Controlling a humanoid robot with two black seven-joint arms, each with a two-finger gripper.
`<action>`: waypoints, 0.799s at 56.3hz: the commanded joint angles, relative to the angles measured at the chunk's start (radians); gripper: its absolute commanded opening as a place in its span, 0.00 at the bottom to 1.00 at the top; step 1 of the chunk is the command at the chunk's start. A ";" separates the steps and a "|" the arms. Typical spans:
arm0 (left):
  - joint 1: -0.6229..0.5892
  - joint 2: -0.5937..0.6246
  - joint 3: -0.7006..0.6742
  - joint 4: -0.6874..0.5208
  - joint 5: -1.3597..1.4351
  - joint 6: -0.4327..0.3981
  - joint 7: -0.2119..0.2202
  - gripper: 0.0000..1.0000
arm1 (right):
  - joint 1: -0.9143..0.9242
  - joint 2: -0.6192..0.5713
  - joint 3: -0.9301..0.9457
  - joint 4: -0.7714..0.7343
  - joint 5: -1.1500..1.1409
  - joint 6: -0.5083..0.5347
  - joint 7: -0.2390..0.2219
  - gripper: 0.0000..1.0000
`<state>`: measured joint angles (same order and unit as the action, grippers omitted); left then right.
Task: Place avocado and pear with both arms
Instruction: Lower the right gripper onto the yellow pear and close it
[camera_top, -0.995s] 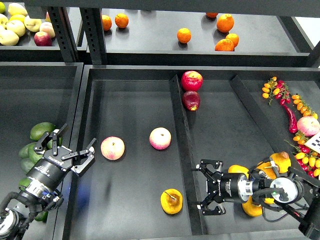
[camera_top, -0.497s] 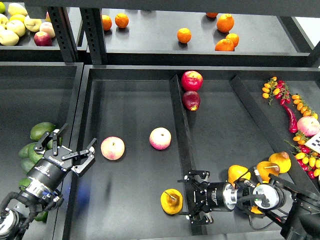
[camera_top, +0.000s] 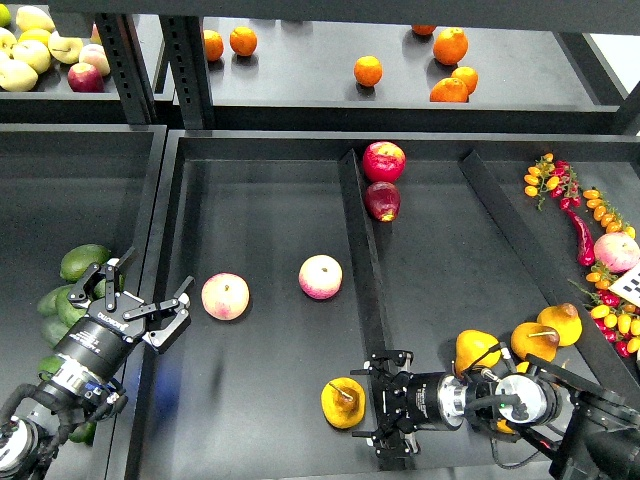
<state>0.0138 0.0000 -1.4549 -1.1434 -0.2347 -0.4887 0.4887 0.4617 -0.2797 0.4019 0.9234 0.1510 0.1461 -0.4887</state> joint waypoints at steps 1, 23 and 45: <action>0.000 0.000 -0.001 0.001 0.000 0.000 0.000 0.99 | 0.002 0.008 0.003 -0.012 0.004 0.000 0.000 0.84; 0.000 0.000 -0.007 -0.001 -0.002 0.000 0.000 0.99 | -0.012 0.040 0.015 -0.051 0.018 -0.002 0.000 0.61; 0.000 0.000 -0.004 0.001 0.000 0.000 0.000 0.99 | -0.035 0.047 0.018 -0.058 0.019 -0.003 0.000 0.30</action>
<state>0.0138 0.0000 -1.4579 -1.1431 -0.2350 -0.4887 0.4887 0.4315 -0.2332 0.4203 0.8658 0.1700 0.1434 -0.4881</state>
